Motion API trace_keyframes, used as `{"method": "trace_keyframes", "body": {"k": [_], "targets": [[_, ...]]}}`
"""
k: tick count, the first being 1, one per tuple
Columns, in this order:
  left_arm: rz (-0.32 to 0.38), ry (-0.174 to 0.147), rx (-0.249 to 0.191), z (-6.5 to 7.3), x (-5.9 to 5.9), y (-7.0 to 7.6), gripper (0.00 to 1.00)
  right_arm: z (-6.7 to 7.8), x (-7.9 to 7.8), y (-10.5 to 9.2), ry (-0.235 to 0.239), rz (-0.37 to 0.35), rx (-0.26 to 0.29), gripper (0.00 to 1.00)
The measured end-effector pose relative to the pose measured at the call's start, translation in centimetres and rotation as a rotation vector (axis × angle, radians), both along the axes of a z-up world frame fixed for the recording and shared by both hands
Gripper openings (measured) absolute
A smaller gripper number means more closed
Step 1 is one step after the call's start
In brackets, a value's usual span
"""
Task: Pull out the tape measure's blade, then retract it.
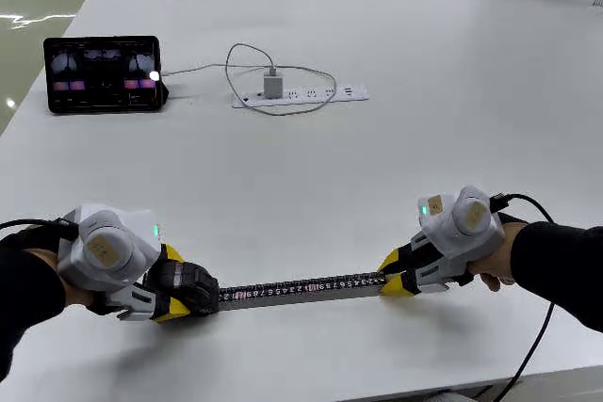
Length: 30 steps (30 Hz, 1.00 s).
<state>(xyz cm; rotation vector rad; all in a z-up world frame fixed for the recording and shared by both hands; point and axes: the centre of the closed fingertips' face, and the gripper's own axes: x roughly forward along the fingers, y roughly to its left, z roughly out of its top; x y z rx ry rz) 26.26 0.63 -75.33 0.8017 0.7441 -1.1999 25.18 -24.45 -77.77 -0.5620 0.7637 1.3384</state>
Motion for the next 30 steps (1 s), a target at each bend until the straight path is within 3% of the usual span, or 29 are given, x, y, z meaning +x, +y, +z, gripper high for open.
{"method": "trace_keyframes", "body": {"k": [16, 30], "targets": [[0.001, 0.0, -0.009, -0.01, 0.16, 0.01, 0.32, 0.08, -0.08, -0.04, 0.002, 0.005, -0.013, 0.1], [0.016, 0.003, -0.039, 0.25, 0.2, -0.19, 0.33, -0.13, -0.07, 0.03, -0.011, 0.076, -0.094, 0.12]]}}
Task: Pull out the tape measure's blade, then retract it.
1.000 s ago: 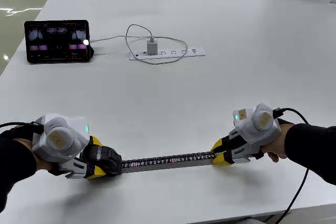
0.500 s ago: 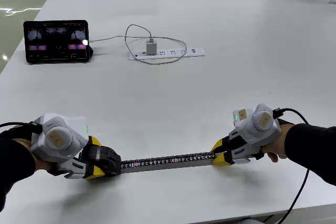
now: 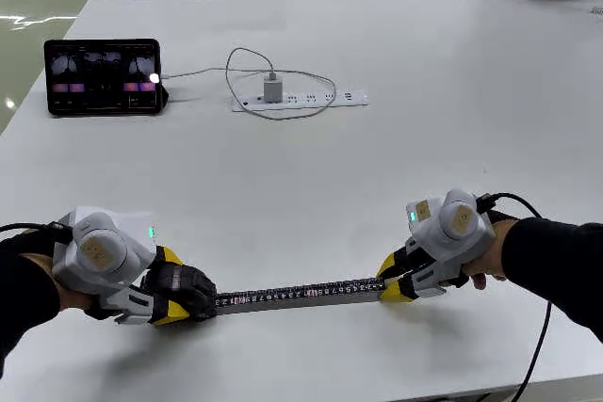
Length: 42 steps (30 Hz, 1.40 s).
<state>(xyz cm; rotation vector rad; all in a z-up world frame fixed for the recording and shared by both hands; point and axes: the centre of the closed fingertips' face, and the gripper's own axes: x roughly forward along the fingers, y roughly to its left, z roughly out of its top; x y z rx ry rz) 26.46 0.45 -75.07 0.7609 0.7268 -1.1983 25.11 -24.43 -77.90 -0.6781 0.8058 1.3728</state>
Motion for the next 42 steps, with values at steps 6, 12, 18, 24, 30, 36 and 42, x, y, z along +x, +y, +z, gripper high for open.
{"method": "trace_keyframes", "body": {"k": [6, 12, 18, 24, 30, 36, 42], "targets": [[-0.006, 0.006, 0.017, 0.0, -0.1, -0.1, 0.33, 0.0, 0.0, 0.0, -0.021, 0.025, -0.037, 0.12], [-0.015, 0.014, 0.035, 0.0, -0.1, 0.0, 0.35, -0.1, -0.2, -0.2, -0.032, 0.045, -0.068, 0.17], [-0.034, 0.022, 0.044, 0.4, 0.1, 0.0, 0.44, 0.1, 0.0, -0.5, -0.042, 0.04, -0.087, 0.23], [-0.019, 0.027, 0.086, 1.0, -0.2, 0.8, 0.53, 0.5, 0.0, -1.2, -0.041, 0.032, -0.098, 0.26], [0.0, 0.059, 0.073, 1.2, -1.1, 1.0, 0.61, 1.2, 0.0, -1.1, -0.033, -0.017, -0.066, 0.34], [0.004, 0.089, 0.039, 1.5, -2.0, 0.8, 0.76, 1.4, -0.4, -1.3, -0.039, -0.027, -0.059, 0.4], [0.033, 0.108, -0.024, 2.0, -2.2, 0.3, 0.89, 1.5, -0.6, -1.5, -0.039, -0.041, -0.061, 0.44]]}}
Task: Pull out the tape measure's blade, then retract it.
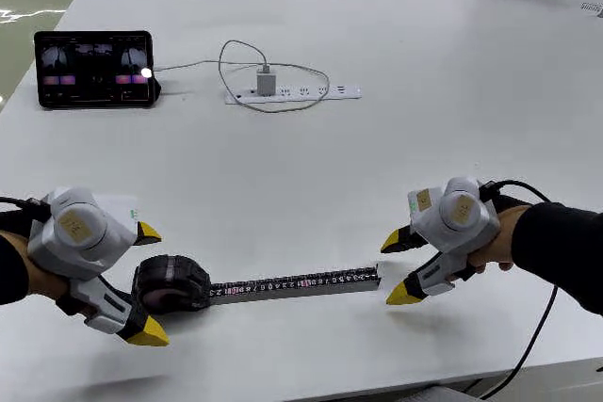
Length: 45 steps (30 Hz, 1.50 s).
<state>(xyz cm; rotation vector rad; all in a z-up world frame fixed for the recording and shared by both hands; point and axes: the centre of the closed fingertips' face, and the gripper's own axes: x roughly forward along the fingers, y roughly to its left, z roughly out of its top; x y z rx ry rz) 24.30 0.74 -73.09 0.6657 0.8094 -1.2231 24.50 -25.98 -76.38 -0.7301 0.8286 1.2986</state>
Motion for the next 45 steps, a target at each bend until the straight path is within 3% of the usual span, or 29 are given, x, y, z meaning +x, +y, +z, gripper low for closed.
{"method": "trace_keyframes", "body": {"k": [3, 9, 17, 20, 23, 26, 29, 32, 36, 37, 38, 39, 41, 42, 45], "targets": [[0.001, -0.002, -0.011, 0.1, 0.0, 0.0, 0.92, 0.1, -0.1, 0.0, 0.004, -0.008, 0.007, 0.46], [0.001, 0.015, 0.015, -0.4, -0.4, 0.7, 0.98, 0.1, -0.2, -0.1, 0.014, -0.001, -0.002, 0.54], [0.037, 0.032, -0.009, -0.4, -0.7, 1.1, 0.99, 0.6, -0.2, 0.4, 0.032, -0.029, 0.032, 0.67], [0.045, 0.028, -0.029, -0.3, -0.8, 1.1, 0.99, 0.7, -0.2, 0.6, 0.035, -0.042, 0.045, 0.75], [0.03, 0.011, -0.019, -0.6, -1.3, 1.1, 0.99, 0.6, -0.2, 0.7, 0.041, -0.064, 0.053, 0.83], [0.092, 0.022, -0.078, -0.2, -0.9, 0.7, 0.99, 0.5, -0.2, 0.6, 0.044, -0.085, 0.059, 0.9], [0.106, 0.001, -0.092, -0.1, -0.5, 0.9, 0.99, 0.4, -0.3, 0.6, 0.044, -0.105, 0.071, 0.98], [0.146, 0.0, -0.112, 0.1, -0.3, 1.0, 0.99, 0.3, -0.3, 0.6, 0.043, -0.131, 0.077, 0.99], [0.232, 0.007, -0.178, 0.6, 0.3, 1.0, 0.99, 0.5, 0.1, 0.4, 0.026, -0.181, 0.101, 0.99], [0.244, -0.011, -0.189, 0.7, 0.6, 1.1, 0.99, 0.6, 0.2, 0.3, 0.021, -0.188, 0.105, 0.99], [0.262, -0.083, -0.199, 1.0, 1.7, 1.4, 0.99, 0.6, 0.3, 0.1, 0.009, -0.206, 0.114, 0.99], [0.286, -0.09, -0.209, 1.1, 1.9, 1.6, 0.99, 0.8, 0.5, 0.1, 0.006, -0.229, 0.129, 0.99], [0.355, -0.066, -0.232, 1.2, 2.0, 1.9, 0.99, 1.3, 1.1, 0.2, 0.003, -0.305, 0.195, 0.99], [0.388, -0.071, -0.224, 1.1, 2.2, 2.4, 0.99, 1.4, 1.3, 0.1, -0.007, -0.323, 0.208, 0.99], [0.406, -0.077, -0.254, 1.1, 2.1, 2.7, 0.99, 2.2, 1.8, -0.4, -0.031, -0.402, 0.266, 0.99]]}}
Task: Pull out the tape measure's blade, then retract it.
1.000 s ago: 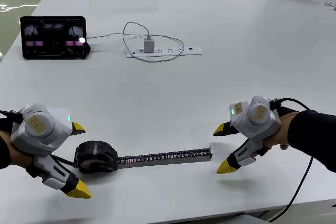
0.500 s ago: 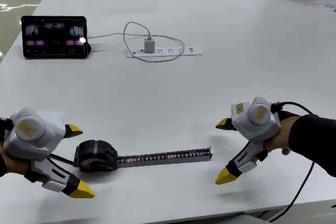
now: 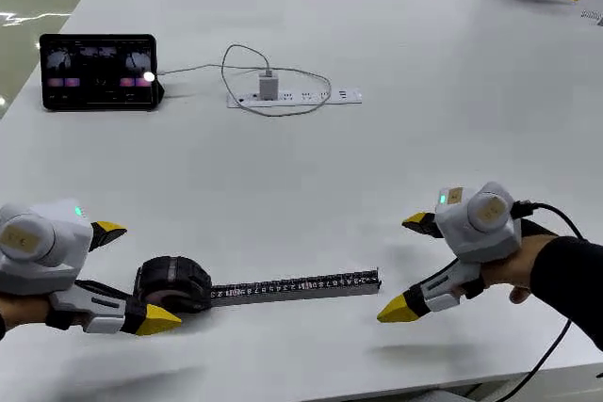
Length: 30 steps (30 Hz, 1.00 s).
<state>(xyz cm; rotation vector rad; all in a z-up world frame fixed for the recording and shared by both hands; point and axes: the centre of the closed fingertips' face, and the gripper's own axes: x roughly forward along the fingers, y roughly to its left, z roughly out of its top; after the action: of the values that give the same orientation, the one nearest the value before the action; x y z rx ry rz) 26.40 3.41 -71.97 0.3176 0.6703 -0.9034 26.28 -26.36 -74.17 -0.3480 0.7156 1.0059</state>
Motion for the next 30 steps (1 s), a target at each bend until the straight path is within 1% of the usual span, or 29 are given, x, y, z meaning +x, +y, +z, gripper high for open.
{"method": "trace_keyframes", "body": {"k": [2, 3, 5, 7, 8, 9, 10, 11, 12, 13, 14, 17, 19, 22, 23, 24, 25, 26, 27, 28, 30], "targets": [[0.017, 0.0, -0.015, 0.0, -0.2, 0.2, 0.99, 0.1, 0.1, -0.5, -0.02, -0.03, 0.003, 0.99], [0.052, 0.005, -0.036, 0.1, -0.2, 0.4, 0.99, 0.2, 0.1, -0.8, -0.041, -0.044, 0.002, 0.99], [0.107, -0.027, -0.071, 0.5, 0.4, 0.8, 0.99, 0.3, 0.0, -1.1, -0.06, -0.081, 0.015, 0.99], [0.127, -0.032, -0.064, 0.4, 0.3, 1.3, 0.99, 0.4, -0.3, -1.4, -0.072, -0.096, 0.019, 0.99], [0.136, -0.044, -0.054, 0.3, 0.2, 1.6, 0.99, 0.5, -0.5, -1.5, -0.085, -0.102, 0.02, 0.99], [0.142, -0.057, -0.06, 0.4, 0.2, 1.7, 0.99, 0.5, -0.7, -1.6, -0.091, -0.106, 0.018, 0.99], [0.153, -0.083, -0.057, 0.5, 0.3, 2.0, 0.99, 0.6, -0.9, -1.7, -0.096, -0.115, 0.026, 0.99], [0.162, -0.105, -0.041, 0.6, 0.3, 2.3, 0.99, 0.7, -1.1, -1.8, -0.098, -0.12, 0.037, 0.99], [0.176, -0.135, -0.032, 0.9, 0.5, 2.6, 0.99, 0.7, -1.3, -2.0, -0.095, -0.129, 0.044, 0.99], [0.164, -0.176, -0.051, 1.6, 0.4, 2.4, 0.99, 0.8, -1.5, -2.1, -0.098, -0.14, 0.05, 0.99], [0.165, -0.164, -0.063, 1.7, 0.0, 2.3, 0.99, 0.8, -1.6, -2.3, -0.101, -0.147, 0.051, 0.99], [0.192, -0.153, -0.105, 2.0, -0.3, 2.4, 0.99, 1.2, -2.2, -2.7, -0.113, -0.162, 0.055, 0.99], [0.207, -0.149, -0.106, 2.0, -0.6, 2.6, 0.99, 1.4, -2.5, -3.0, -0.124, -0.171, 0.052, 0.99], [0.231, -0.148, -0.094, 1.9, -0.9, 2.9, 0.99, 1.3, -3.1, -3.2, -0.133, -0.164, 0.027, 0.99], [0.253, -0.157, -0.081, 1.8, -1.0, 3.3, 0.99, 1.4, -3.4, -3.3, -0.135, -0.165, 0.03, 0.99], [0.257, -0.16, -0.078, 1.7, -1.0, 3.4, 0.99, 1.4, -3.5, -3.3, -0.137, -0.168, 0.033, 0.99], [0.269, -0.152, -0.073, 1.5, -1.2, 3.6, 0.99, 1.4, -3.6, -3.5, -0.139, -0.182, 0.036, 0.99], [0.268, -0.152, -0.085, 1.5, -1.4, 3.5, 0.99, 1.2, -3.6, -3.7, -0.142, -0.197, 0.035, 0.99], [0.275, -0.165, -0.113, 1.8, -1.4, 3.3, 0.99, 1.2, -3.6, -3.9, -0.147, -0.206, 0.037, 0.99], [0.284, -0.164, -0.119, 1.7, -1.6, 3.3, 0.99, 1.1, -3.7, -4.0, -0.15, -0.218, 0.047, 0.99], [0.293, -0.147, -0.123, 1.3, -2.0, 3.3, 0.99, 1.0, -4.0, -4.1, -0.136, -0.246, 0.07, 0.99]]}}
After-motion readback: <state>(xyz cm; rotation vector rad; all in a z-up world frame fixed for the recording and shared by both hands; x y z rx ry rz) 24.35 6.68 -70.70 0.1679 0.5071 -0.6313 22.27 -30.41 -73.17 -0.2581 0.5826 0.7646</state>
